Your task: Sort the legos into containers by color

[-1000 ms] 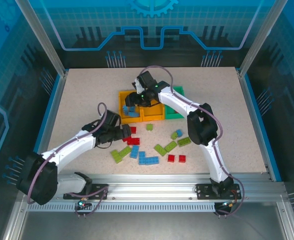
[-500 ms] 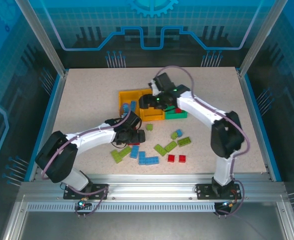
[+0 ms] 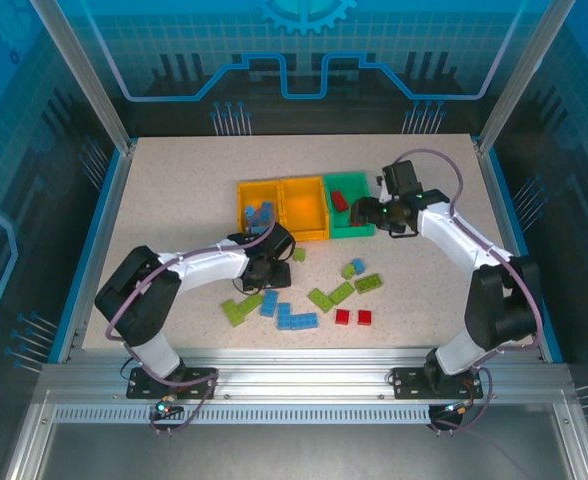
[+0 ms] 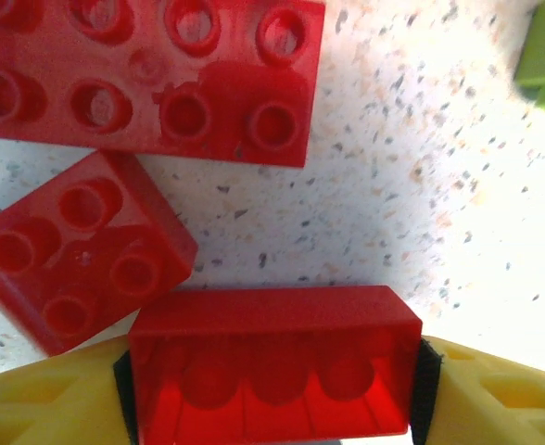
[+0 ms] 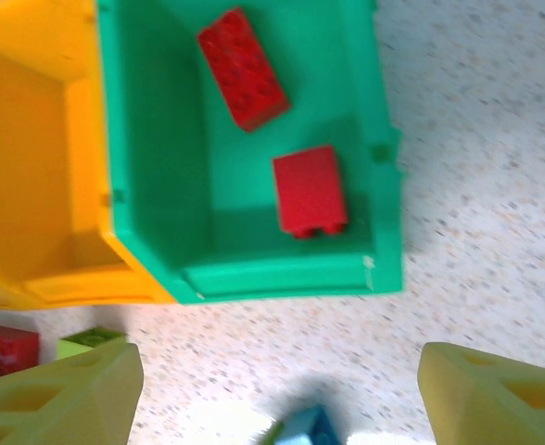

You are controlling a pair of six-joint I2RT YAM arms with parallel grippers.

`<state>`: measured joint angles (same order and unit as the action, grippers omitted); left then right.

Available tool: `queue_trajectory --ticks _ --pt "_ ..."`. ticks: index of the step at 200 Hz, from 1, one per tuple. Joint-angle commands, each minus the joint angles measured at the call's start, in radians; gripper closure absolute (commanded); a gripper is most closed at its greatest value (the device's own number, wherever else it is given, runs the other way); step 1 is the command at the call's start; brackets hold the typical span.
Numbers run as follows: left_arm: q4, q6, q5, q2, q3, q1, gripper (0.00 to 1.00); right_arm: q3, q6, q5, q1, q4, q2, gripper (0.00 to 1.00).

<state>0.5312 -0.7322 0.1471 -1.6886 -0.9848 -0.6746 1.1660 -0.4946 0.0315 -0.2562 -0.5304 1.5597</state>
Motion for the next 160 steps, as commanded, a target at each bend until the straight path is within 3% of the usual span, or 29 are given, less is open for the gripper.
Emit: queue_trajectory --ticks 1,28,72,116,160 --pt "0.033 -0.011 0.015 -0.033 -0.034 -0.007 0.36 -0.052 0.033 -0.009 0.051 -0.005 -0.069 0.20" --pt "0.039 -0.021 0.009 -0.041 -0.046 -0.008 0.42 -0.113 0.041 0.006 0.103 -0.005 -0.104 0.20" --pt "0.042 -0.008 -0.007 -0.022 -0.142 -0.015 0.40 -0.232 0.010 0.024 0.117 0.002 -0.152 0.20" --pt "0.061 0.070 -0.025 -0.084 -0.401 -0.016 0.39 -0.381 -0.061 0.009 0.085 0.009 -0.263 0.20" --pt "0.072 0.160 -0.076 -0.278 -0.727 -0.015 0.37 -0.451 -0.164 -0.053 -0.004 -0.083 -0.363 0.21"
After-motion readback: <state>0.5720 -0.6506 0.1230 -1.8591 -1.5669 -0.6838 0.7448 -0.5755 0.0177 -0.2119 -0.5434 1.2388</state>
